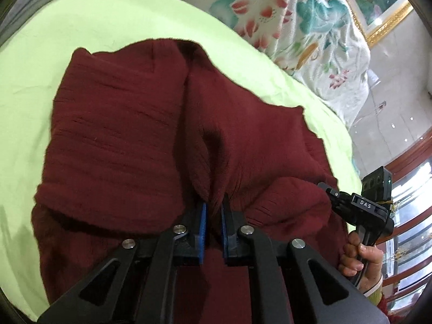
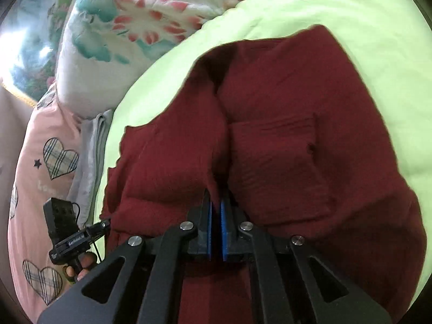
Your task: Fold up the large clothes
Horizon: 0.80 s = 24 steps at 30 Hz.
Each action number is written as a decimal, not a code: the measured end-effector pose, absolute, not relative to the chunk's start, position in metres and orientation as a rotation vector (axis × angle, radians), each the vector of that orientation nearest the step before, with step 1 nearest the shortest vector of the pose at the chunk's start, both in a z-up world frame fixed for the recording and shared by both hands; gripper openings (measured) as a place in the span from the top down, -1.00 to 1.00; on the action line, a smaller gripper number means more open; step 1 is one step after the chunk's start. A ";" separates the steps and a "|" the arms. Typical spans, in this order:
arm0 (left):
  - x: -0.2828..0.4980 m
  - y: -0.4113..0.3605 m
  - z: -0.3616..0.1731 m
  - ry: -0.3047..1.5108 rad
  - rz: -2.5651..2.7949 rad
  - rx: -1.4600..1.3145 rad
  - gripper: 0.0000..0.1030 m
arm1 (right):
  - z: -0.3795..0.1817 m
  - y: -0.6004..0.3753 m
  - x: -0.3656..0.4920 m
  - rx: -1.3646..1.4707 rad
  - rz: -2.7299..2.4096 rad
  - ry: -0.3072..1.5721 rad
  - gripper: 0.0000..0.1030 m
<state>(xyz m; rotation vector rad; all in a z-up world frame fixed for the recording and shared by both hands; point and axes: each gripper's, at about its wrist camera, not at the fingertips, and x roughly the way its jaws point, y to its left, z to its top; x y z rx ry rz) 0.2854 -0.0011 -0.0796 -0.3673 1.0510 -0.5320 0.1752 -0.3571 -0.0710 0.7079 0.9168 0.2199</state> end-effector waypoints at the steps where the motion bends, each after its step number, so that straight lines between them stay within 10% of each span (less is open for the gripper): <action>1: 0.281 0.000 -0.075 1.038 -0.527 -0.357 0.76 | -0.063 -0.357 0.170 0.683 0.201 0.892 0.85; 15: 0.260 -0.035 -0.081 1.081 -0.533 -0.187 0.84 | -0.074 -0.334 0.168 0.661 0.220 0.975 0.85; 20: 0.229 -0.007 -0.052 1.001 -0.471 -0.178 0.25 | -0.039 -0.352 0.126 0.650 0.206 0.867 0.21; 24: 0.191 0.031 -0.040 0.959 -0.431 -0.262 -0.08 | -0.029 -0.367 0.089 0.676 0.165 0.830 0.20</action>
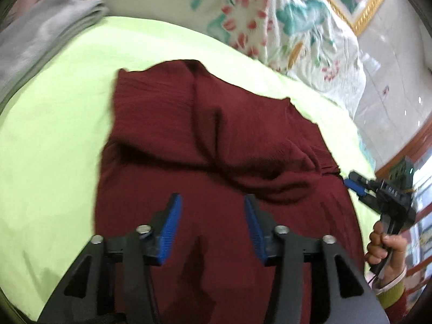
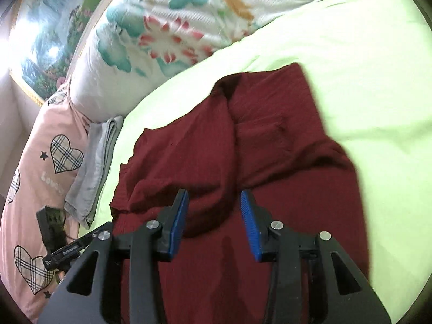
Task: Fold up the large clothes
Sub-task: 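Grasp the cardigan hem with the left tool and lift it toward the hood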
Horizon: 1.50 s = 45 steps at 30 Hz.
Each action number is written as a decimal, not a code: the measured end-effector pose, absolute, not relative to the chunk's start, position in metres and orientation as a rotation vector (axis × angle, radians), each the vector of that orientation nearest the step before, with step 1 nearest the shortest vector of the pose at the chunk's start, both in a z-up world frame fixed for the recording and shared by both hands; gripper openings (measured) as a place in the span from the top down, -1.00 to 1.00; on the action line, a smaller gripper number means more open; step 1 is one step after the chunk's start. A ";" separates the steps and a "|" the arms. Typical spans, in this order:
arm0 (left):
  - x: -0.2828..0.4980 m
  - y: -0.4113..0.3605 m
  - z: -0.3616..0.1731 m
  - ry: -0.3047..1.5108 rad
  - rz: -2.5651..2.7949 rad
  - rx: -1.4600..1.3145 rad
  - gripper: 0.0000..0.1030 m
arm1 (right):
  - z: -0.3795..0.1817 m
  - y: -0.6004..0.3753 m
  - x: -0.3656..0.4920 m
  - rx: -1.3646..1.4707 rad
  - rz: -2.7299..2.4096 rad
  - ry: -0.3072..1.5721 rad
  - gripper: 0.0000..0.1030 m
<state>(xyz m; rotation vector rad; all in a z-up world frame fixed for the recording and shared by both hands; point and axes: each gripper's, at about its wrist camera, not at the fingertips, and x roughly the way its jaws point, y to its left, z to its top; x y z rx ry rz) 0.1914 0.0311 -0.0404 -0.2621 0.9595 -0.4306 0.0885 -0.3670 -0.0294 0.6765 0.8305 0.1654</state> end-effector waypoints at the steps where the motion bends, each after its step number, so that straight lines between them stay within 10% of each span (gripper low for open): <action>1: 0.182 0.038 -0.041 0.958 -0.419 -0.277 -0.11 | -0.030 -0.370 0.080 0.684 0.157 0.826 0.20; 26: 0.058 0.097 -0.093 1.077 -0.515 -0.396 -0.43 | -0.074 -0.392 -0.041 0.832 0.345 0.917 0.17; 34: 0.039 0.087 -0.097 1.075 -0.580 -0.356 -0.14 | -0.076 -0.367 -0.062 0.809 0.459 0.926 0.19; 40: 0.035 0.081 -0.104 1.103 -0.617 -0.330 0.81 | -0.079 -0.363 -0.063 0.759 0.445 0.971 0.53; 45: 0.030 0.077 -0.102 1.071 -0.604 -0.317 0.88 | -0.080 -0.365 -0.071 0.716 0.428 1.004 0.89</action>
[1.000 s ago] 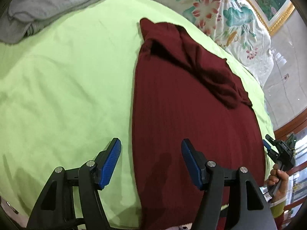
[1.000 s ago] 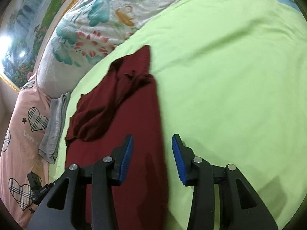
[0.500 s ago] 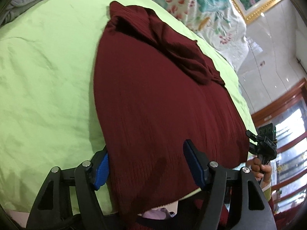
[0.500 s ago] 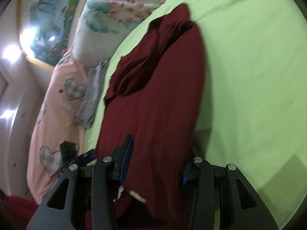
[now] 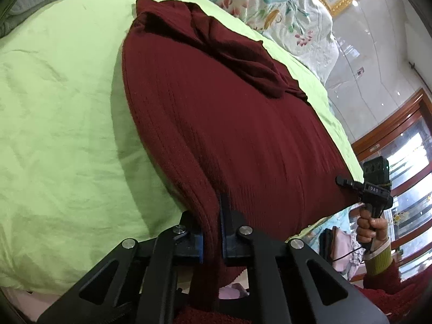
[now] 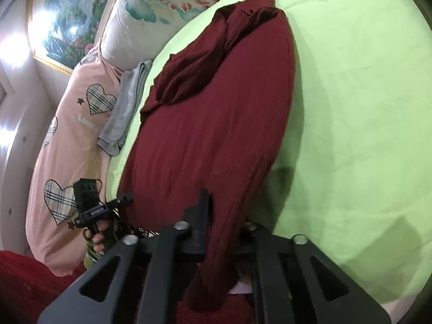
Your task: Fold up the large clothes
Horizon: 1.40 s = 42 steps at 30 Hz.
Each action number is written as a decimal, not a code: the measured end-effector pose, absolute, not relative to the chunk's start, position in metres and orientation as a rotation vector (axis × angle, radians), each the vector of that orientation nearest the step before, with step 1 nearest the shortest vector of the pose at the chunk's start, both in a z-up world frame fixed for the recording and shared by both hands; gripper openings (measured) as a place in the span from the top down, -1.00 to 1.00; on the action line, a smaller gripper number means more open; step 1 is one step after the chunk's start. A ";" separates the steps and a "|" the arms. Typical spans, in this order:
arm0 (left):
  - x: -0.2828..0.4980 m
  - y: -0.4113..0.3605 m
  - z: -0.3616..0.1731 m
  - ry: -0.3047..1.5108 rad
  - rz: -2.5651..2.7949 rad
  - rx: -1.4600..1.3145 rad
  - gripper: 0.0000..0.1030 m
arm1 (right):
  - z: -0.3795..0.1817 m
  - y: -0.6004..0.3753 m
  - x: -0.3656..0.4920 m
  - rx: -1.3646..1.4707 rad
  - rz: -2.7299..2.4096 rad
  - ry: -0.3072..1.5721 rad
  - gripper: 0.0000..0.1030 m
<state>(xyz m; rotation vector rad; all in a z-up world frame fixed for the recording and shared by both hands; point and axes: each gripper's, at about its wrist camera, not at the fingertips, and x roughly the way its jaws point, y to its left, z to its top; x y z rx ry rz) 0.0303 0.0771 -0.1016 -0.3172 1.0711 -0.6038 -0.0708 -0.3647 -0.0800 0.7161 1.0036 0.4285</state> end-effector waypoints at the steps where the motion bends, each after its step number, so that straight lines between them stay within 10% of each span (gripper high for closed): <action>1: 0.031 0.078 -0.101 1.065 -0.603 -0.326 0.88 | -0.079 -0.365 -0.072 0.717 0.432 0.998 0.89; 28: 0.204 0.072 0.014 0.774 -0.586 -0.451 0.89 | 0.002 -0.397 0.102 0.827 0.505 0.726 0.90; 42: 0.369 0.057 -0.086 0.980 -0.380 -0.509 0.87 | -0.085 -0.431 0.225 0.942 0.248 0.881 0.83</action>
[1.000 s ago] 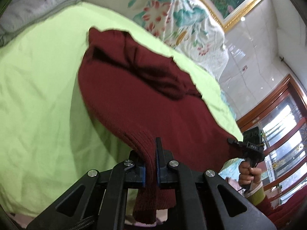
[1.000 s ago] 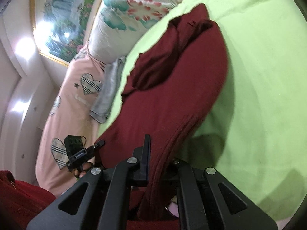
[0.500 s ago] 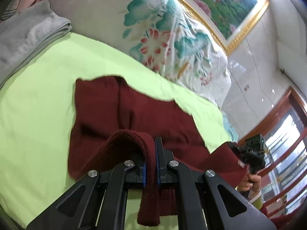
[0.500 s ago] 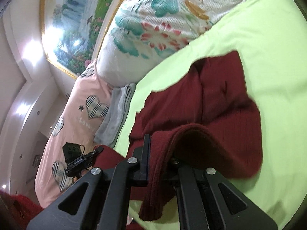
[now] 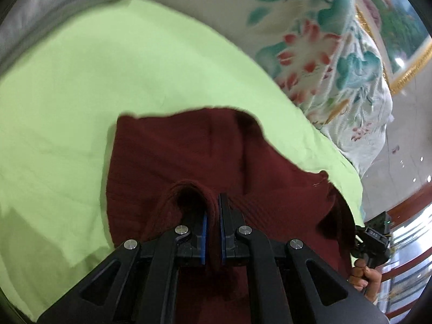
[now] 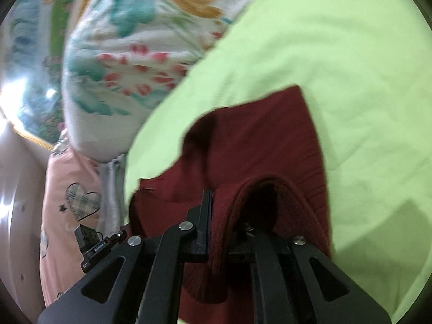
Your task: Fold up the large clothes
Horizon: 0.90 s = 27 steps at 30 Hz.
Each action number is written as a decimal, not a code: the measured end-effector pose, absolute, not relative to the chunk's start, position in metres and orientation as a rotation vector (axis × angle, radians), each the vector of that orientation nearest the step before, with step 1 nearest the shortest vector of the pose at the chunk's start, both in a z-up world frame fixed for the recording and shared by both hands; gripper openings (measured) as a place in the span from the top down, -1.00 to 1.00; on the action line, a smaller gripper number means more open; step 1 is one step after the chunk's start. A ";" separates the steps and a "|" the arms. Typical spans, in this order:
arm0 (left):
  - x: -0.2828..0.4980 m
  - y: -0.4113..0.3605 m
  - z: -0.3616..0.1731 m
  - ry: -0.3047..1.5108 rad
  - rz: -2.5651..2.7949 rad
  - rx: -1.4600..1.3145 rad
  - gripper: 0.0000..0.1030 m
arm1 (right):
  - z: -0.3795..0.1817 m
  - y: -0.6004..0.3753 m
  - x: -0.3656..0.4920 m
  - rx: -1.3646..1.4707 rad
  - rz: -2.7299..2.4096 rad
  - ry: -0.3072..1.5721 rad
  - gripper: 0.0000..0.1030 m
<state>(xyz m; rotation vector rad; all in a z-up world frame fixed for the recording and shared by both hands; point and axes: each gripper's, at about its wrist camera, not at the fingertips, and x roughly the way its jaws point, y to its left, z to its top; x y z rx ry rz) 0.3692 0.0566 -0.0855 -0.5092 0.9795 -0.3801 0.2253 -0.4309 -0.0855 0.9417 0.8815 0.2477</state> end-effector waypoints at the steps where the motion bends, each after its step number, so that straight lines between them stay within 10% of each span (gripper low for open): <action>1: 0.367 0.059 -0.088 0.975 -0.385 -0.525 0.86 | -0.088 -0.433 0.224 0.957 0.253 0.874 0.83; 7: 0.331 0.072 -0.067 0.908 -0.361 -0.530 0.40 | -0.060 -0.446 0.195 0.905 0.181 0.765 0.25; 17: 0.296 -0.015 -0.050 0.910 -0.494 -0.287 0.33 | -0.054 -0.387 0.190 0.719 0.266 0.846 0.23; 27: 0.314 0.077 -0.065 0.895 -0.269 -0.463 0.46 | -0.048 -0.407 0.175 0.743 0.150 0.796 0.25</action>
